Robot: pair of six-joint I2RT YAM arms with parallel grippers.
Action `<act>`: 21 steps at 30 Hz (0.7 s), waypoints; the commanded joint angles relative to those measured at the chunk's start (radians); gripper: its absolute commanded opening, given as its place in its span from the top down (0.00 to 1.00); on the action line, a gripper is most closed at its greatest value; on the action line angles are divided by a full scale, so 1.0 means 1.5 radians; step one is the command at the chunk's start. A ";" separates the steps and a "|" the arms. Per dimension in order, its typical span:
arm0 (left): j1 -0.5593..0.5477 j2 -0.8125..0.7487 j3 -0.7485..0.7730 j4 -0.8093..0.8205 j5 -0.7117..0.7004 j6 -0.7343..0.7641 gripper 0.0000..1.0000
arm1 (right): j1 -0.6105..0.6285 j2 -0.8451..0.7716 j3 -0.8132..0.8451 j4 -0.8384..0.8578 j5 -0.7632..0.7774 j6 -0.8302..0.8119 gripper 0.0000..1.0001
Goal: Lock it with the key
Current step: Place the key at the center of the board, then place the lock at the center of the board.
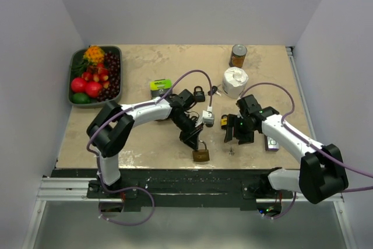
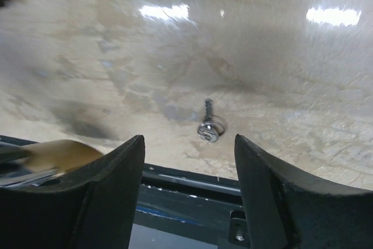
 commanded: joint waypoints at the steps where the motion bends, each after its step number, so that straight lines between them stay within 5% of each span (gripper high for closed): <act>1: -0.013 0.037 0.077 -0.052 0.082 0.053 1.00 | 0.001 -0.040 0.056 -0.016 0.020 -0.017 0.31; 11: -0.014 0.153 0.188 -0.154 0.043 0.109 0.98 | -0.023 -0.045 0.079 -0.016 0.025 -0.023 0.23; 15: -0.013 0.149 0.197 -0.128 0.013 0.094 0.75 | -0.032 -0.037 0.082 -0.013 -0.003 -0.026 0.16; 21: -0.011 0.137 0.221 -0.117 -0.029 0.087 0.58 | -0.036 -0.036 0.089 -0.009 -0.008 -0.028 0.09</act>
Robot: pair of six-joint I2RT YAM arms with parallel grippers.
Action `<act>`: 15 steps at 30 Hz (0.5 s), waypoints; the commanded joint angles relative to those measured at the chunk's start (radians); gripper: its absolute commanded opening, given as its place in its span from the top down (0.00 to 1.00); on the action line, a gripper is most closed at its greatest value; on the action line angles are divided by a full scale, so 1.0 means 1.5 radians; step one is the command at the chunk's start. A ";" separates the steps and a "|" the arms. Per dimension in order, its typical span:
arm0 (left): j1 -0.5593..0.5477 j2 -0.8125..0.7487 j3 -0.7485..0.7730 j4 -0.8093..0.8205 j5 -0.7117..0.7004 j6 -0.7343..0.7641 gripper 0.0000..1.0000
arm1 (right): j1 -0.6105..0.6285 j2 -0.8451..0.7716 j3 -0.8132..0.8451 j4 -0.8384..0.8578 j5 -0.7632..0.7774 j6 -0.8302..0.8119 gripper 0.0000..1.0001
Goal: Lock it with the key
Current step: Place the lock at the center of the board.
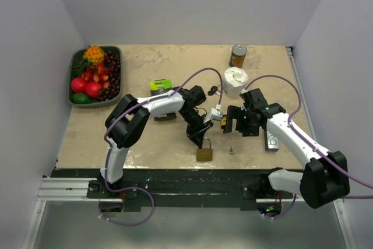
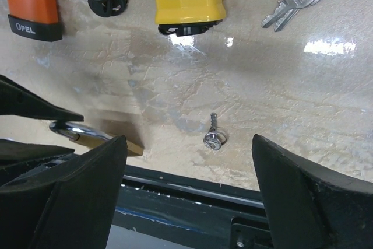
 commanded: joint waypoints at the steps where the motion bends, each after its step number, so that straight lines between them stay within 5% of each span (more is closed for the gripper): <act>1: 0.001 -0.018 0.045 0.016 -0.024 0.014 0.58 | -0.004 -0.003 0.029 0.004 -0.019 -0.005 0.08; 10: 0.019 -0.051 0.089 -0.003 -0.070 0.022 0.45 | -0.007 -0.025 0.056 0.015 -0.034 -0.015 0.04; 15: 0.037 -0.107 0.085 -0.007 -0.107 0.015 0.22 | -0.008 -0.042 0.099 0.032 -0.036 -0.033 0.01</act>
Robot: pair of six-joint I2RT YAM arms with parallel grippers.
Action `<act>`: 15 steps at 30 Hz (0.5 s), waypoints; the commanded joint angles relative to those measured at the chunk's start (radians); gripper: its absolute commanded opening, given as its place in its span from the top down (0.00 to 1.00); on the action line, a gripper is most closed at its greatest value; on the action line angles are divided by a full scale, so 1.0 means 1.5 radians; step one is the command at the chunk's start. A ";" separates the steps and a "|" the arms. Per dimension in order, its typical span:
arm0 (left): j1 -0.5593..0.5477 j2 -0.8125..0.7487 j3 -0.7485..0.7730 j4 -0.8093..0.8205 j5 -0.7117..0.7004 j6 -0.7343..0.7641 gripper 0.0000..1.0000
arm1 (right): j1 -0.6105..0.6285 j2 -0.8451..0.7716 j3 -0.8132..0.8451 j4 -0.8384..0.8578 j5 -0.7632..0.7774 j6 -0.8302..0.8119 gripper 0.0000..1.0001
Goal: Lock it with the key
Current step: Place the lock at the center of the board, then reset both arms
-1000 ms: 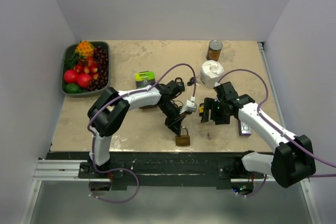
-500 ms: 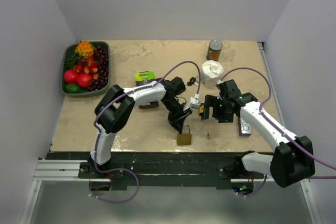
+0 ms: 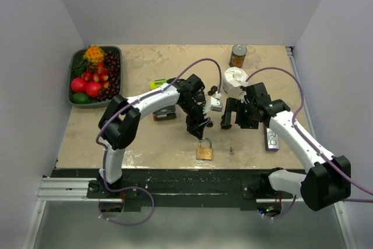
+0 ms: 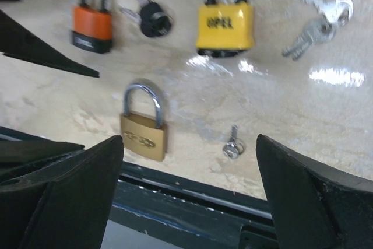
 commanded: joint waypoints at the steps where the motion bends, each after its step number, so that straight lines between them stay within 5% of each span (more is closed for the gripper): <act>1: 0.020 -0.102 0.021 -0.005 -0.028 0.010 0.17 | -0.004 -0.036 0.075 0.043 -0.013 -0.030 0.01; 2: 0.036 -0.113 0.019 -0.008 -0.029 0.003 0.14 | -0.004 -0.041 0.083 0.049 -0.017 -0.050 0.01; 3: 0.045 -0.123 0.020 -0.012 -0.028 -0.002 0.01 | -0.004 -0.055 0.092 0.055 -0.019 -0.060 0.01; 15: 0.275 -0.361 -0.049 0.018 -0.085 -0.121 0.01 | -0.007 -0.107 0.189 0.138 0.063 -0.223 0.01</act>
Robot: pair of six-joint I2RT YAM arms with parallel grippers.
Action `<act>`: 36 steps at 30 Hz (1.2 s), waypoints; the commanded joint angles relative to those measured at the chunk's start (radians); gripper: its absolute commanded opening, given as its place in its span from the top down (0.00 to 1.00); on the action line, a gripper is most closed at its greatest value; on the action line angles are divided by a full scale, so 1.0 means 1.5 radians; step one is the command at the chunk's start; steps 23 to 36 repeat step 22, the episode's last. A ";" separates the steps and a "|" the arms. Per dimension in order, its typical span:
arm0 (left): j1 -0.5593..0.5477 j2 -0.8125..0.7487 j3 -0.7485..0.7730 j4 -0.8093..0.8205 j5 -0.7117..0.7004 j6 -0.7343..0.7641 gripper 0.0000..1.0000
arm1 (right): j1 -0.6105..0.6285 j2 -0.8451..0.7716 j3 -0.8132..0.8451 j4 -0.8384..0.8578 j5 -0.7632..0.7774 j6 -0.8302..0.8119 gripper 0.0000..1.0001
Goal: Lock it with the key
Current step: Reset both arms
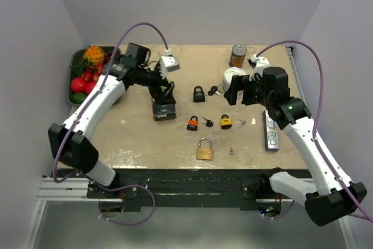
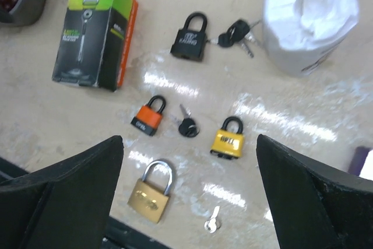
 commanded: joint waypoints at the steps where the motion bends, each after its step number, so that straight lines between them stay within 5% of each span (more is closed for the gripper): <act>1: 0.094 -0.095 -0.035 0.019 -0.053 -0.077 0.01 | -0.007 -0.018 0.037 0.038 0.058 -0.086 0.01; 7: 0.145 -0.243 -0.215 0.121 -0.204 -0.127 0.01 | -0.046 -0.052 -0.039 0.027 0.038 -0.091 0.01; 14: 0.145 -0.341 -0.386 0.165 -0.256 -0.170 0.01 | -0.060 -0.084 -0.099 0.033 0.031 -0.066 0.01; 36: 0.145 -0.374 -0.411 0.170 -0.284 -0.185 0.01 | -0.062 -0.115 -0.109 0.037 0.022 -0.066 0.01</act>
